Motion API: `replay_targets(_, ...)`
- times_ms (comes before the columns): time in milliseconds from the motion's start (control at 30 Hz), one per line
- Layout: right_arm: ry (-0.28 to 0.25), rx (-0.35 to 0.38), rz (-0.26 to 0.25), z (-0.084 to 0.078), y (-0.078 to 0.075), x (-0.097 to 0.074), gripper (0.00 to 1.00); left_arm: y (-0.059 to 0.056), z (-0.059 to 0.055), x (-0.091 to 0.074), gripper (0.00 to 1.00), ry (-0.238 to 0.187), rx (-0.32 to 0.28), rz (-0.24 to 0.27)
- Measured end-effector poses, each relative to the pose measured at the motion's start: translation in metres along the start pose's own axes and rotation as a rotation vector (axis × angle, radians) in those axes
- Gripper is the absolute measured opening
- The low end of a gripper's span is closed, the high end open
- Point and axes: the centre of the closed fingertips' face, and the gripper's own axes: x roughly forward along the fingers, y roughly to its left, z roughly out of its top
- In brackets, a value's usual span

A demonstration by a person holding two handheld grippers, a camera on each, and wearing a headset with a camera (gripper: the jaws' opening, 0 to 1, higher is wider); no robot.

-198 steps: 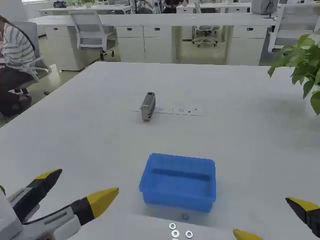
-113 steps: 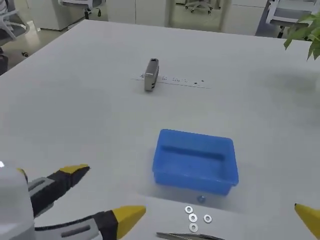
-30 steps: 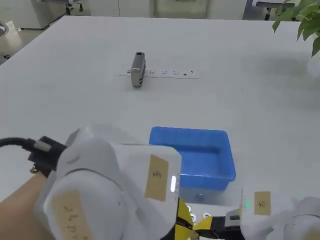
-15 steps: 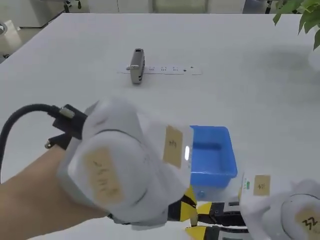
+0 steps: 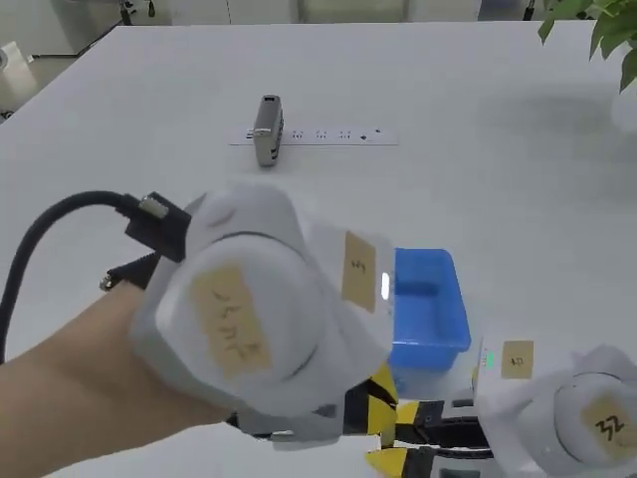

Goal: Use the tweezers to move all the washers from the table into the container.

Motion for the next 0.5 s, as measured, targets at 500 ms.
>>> replay_targets(500,-0.008,-0.165,0.030,0.020,0.009,-0.003,0.04,0.001,-0.006,0.007,0.00,-0.029,-0.026,-0.050)
